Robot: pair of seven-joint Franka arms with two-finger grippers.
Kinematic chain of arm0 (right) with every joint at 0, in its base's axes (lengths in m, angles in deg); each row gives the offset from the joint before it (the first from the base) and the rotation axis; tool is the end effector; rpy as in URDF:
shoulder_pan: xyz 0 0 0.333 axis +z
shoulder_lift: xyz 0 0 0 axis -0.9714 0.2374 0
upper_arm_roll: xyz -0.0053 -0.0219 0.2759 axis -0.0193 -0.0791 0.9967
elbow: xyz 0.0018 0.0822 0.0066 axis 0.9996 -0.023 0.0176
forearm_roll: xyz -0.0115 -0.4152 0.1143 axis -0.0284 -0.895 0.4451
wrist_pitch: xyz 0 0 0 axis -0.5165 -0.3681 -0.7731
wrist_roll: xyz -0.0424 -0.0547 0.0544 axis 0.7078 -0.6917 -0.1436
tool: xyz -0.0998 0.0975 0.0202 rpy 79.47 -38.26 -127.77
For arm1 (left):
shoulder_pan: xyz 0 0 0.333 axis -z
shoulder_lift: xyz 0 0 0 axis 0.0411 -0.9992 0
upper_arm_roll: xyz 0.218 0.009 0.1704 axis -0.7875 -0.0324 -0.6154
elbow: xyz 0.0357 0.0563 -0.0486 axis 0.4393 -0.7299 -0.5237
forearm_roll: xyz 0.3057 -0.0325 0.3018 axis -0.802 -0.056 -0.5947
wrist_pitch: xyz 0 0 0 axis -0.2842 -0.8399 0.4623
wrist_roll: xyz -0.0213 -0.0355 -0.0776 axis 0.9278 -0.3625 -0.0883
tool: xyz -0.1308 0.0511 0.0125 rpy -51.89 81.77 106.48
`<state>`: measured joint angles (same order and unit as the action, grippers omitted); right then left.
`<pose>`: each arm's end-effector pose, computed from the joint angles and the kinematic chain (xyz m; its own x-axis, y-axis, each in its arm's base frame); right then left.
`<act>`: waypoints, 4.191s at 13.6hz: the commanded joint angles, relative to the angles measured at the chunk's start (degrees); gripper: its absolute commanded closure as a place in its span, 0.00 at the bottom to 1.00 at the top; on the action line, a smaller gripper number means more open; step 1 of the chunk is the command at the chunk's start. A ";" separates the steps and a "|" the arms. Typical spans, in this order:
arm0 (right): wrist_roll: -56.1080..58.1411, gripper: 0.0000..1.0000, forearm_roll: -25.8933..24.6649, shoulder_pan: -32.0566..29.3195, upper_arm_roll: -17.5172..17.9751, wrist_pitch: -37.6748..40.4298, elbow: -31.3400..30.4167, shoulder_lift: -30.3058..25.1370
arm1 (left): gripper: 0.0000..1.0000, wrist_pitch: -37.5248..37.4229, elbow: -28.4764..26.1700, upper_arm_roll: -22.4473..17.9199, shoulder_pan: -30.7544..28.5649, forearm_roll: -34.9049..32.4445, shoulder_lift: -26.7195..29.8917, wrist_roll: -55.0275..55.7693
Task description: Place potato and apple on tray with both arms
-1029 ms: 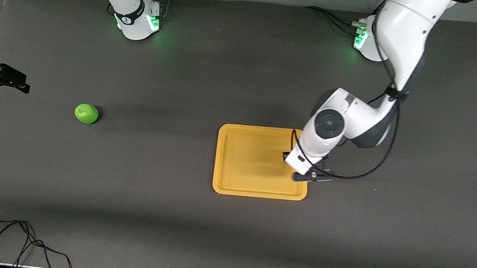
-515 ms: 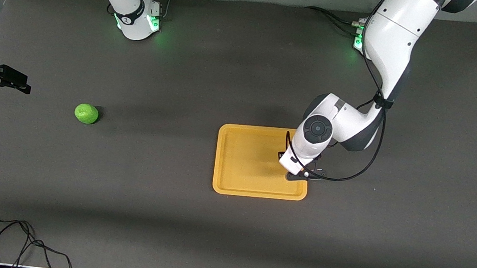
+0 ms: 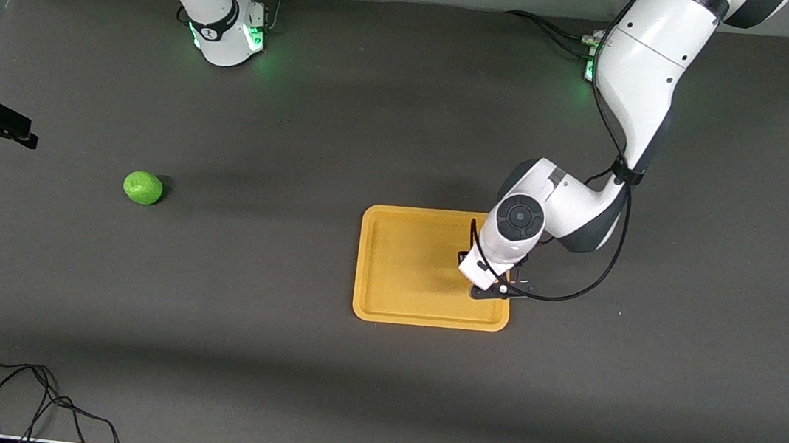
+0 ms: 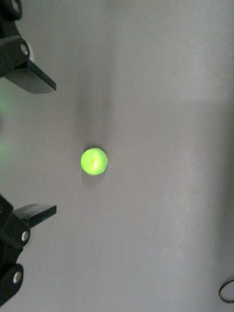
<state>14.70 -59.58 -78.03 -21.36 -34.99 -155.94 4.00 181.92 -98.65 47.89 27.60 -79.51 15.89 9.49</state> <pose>0.5768 -0.1115 0.5004 0.9954 0.0697 -0.0653 0.0698 -0.9976 -0.0008 0.5654 -0.3437 0.1138 0.9820 0.1838 -0.0436 0.1833 -0.9829 -0.0150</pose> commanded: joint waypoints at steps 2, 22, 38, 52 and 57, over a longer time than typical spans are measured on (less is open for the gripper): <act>2.46 0.00 -5.04 0.62 -3.13 -7.28 -18.68 -16.00 | 0.00 -2.24 2.54 -0.63 0.15 0.33 2.18 1.72; -2.03 0.00 -5.84 6.24 -10.26 -43.62 -47.09 -9.64 | 0.00 -23.16 -3.69 -0.89 -22.25 -0.55 33.31 -29.82; -0.62 0.29 5.49 9.23 -9.73 -68.12 -49.31 13.93 | 0.00 -35.74 -0.97 -3.35 -25.95 3.50 37.71 -47.32; -13.41 0.45 5.50 21.94 -9.29 -10.91 7.25 13.39 | 0.00 -35.47 -0.44 -3.09 -25.51 3.58 37.62 -47.32; -41.26 0.45 8.82 35.75 -8.24 -7.47 26.24 28.15 | 0.00 -34.86 -0.44 -3.09 -25.78 3.58 37.53 -47.59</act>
<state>-18.11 -53.48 -45.65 -29.09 -45.16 -140.05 24.12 147.39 -99.47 44.99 1.98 -76.49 53.05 -36.88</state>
